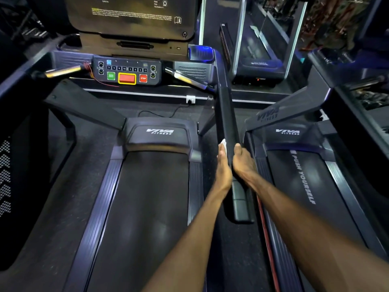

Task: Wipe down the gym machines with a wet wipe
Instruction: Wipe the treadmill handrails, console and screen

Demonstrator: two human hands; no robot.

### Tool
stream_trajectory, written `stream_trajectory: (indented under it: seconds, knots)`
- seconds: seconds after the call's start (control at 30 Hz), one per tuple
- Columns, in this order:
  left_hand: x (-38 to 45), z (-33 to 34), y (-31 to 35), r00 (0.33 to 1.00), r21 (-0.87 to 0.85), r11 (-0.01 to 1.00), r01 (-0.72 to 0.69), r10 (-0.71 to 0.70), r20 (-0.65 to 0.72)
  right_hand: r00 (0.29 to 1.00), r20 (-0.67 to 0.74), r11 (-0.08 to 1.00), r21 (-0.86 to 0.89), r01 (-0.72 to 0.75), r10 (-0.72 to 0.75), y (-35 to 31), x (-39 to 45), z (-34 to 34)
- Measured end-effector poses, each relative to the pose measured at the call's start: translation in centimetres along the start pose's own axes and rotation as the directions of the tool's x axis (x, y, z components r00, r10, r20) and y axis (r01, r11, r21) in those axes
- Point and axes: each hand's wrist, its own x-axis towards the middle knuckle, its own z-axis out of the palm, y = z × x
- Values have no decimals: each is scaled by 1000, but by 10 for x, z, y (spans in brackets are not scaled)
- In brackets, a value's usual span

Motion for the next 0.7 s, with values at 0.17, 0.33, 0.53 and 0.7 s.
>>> stream_trajectory:
  seconds: [0.17, 0.33, 0.53, 0.7]
  knots:
    - [-25, -3, -19, 977, -46, 980, 193, -196, -81, 999, 29, 1000, -5, -29, 29, 23, -37, -4]
    - [-46, 2, -16, 997, 24, 999, 46, -44, -62, 998, 22, 997, -46, -64, 65, 41, -56, 0]
    - [-22, -4, -20, 990, 22, 991, 135, -134, -55, 999, -27, 999, -46, -25, 23, 41, -58, 1]
    - [-103, 0, -16, 985, -34, 986, 163, -165, -47, 1000, -24, 1000, -12, -16, 15, 39, -61, -3]
